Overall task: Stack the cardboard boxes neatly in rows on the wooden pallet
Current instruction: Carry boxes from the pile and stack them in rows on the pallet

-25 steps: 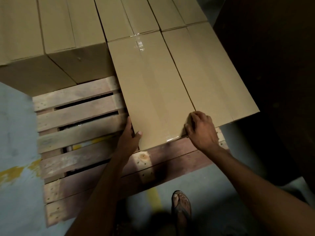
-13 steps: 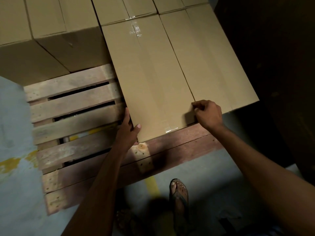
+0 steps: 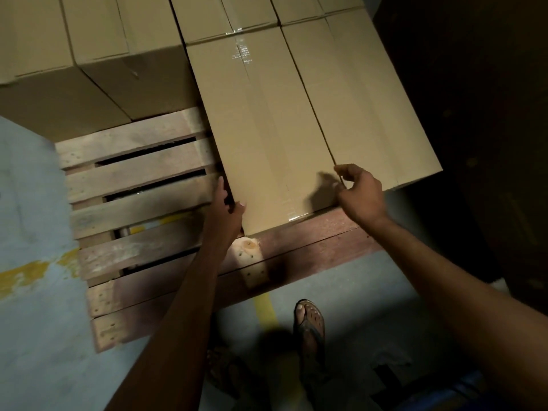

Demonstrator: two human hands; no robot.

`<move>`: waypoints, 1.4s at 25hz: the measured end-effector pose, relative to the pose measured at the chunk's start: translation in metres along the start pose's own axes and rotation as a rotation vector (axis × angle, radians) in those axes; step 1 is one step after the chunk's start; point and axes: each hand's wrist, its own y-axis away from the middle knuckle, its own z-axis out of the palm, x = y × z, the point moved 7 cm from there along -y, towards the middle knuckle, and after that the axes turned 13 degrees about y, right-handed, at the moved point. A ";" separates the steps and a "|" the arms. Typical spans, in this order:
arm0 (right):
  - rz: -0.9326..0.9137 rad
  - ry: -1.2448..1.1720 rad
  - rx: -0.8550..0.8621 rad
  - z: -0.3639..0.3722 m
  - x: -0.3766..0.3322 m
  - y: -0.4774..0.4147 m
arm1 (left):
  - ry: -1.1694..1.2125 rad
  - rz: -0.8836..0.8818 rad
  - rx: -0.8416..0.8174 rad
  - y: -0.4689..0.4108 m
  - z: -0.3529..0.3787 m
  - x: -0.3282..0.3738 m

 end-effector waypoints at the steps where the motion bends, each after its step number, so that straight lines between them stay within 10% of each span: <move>1: -0.008 -0.044 0.008 -0.004 -0.011 0.019 | 0.021 0.026 0.075 0.013 -0.007 0.016; 17: -0.310 -0.242 -0.331 -0.165 -0.175 0.369 | 0.503 0.145 0.293 0.464 -0.149 0.158; 35: -0.094 -0.511 -0.835 0.025 -0.431 0.655 | 1.037 0.054 0.661 0.636 -0.492 0.086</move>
